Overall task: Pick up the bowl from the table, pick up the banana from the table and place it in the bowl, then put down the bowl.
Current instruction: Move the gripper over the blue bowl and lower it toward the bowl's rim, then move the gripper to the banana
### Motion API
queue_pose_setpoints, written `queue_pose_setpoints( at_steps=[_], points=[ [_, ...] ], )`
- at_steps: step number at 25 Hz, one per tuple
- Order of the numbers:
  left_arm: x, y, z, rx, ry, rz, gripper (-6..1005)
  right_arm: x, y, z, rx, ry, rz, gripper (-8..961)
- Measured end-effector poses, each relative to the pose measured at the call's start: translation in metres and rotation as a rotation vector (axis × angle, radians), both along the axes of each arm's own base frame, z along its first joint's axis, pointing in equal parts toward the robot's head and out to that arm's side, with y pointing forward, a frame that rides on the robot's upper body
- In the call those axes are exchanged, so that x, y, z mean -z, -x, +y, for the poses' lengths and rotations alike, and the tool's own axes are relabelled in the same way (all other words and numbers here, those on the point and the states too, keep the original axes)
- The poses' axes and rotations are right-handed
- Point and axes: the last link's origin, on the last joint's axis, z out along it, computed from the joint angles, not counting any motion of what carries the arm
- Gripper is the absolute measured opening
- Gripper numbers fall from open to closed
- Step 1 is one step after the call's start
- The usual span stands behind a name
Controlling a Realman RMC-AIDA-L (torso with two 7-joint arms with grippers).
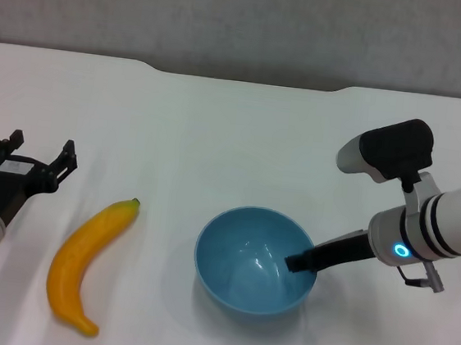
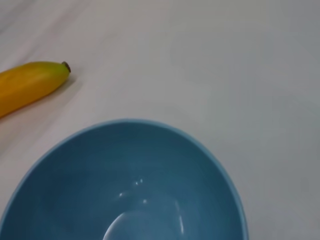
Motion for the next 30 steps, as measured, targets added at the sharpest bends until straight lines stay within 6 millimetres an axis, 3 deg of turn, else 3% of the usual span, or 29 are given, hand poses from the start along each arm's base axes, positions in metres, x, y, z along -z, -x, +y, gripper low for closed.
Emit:
queue_pose_setpoints(
  at_steps=[15, 22, 25, 30],
  points=[
    [0.0, 0.002, -0.002, -0.005, 0.001, 0.0, 867, -0.002, 0.0, 0.006, -0.044, -0.041, -0.005, 120],
    [0.004, -0.001, 0.0, -0.002, 0.023, 0.007, 867, -0.003, -0.007, 0.004, -0.029, -0.067, 0.003, 38],
    [0.018, -0.013, 0.006, -0.001, 0.091, 0.027, 867, -0.007, -0.018, 0.0, -0.007, -0.094, 0.013, 39],
    [0.031, -0.054, 0.026, -0.019, 0.229, 0.052, 868, -0.015, -0.032, -0.007, 0.027, -0.132, 0.033, 40]
  ],
)
